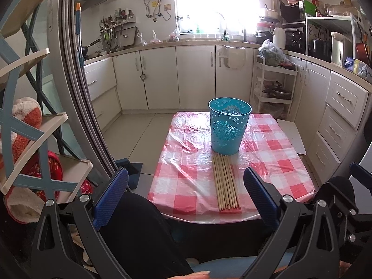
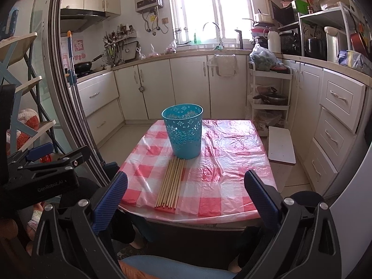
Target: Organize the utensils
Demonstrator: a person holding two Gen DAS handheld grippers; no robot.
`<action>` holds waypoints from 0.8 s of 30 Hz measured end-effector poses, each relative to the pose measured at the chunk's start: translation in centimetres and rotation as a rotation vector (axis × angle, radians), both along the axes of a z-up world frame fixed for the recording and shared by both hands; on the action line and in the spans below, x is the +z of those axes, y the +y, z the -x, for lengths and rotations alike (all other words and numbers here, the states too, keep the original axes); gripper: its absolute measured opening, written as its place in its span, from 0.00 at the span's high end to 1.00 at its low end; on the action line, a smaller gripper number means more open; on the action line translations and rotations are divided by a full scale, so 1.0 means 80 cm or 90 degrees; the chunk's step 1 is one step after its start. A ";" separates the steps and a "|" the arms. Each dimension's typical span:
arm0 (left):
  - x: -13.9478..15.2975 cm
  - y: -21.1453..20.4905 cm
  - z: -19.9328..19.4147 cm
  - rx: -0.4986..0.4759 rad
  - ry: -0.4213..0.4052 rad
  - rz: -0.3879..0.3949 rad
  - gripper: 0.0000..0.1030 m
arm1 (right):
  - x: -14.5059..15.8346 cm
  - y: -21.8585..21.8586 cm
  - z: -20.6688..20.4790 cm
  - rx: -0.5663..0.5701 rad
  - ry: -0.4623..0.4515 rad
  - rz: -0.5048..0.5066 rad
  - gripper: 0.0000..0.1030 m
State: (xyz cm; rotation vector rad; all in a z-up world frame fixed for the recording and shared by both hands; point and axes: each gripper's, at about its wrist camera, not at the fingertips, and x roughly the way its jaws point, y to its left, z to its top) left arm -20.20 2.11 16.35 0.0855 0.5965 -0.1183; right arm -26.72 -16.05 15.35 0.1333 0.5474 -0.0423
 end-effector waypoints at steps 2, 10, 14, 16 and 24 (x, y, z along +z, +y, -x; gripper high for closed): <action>-0.003 0.000 -0.003 0.001 0.008 0.008 0.07 | -0.003 -0.005 -0.002 -0.002 0.003 -0.005 0.07; -0.032 -0.012 -0.033 -0.012 0.047 -0.004 0.07 | -0.038 -0.021 -0.043 0.002 0.046 -0.008 0.07; -0.057 -0.015 -0.063 -0.011 0.092 -0.002 0.07 | -0.080 -0.025 -0.097 0.026 0.095 -0.021 0.19; -0.070 -0.014 -0.078 -0.008 0.109 -0.002 0.07 | -0.107 -0.025 -0.135 0.041 0.135 -0.027 0.33; -0.108 -0.018 -0.134 -0.012 0.154 0.000 0.07 | -0.191 -0.016 -0.250 0.069 0.248 -0.091 0.73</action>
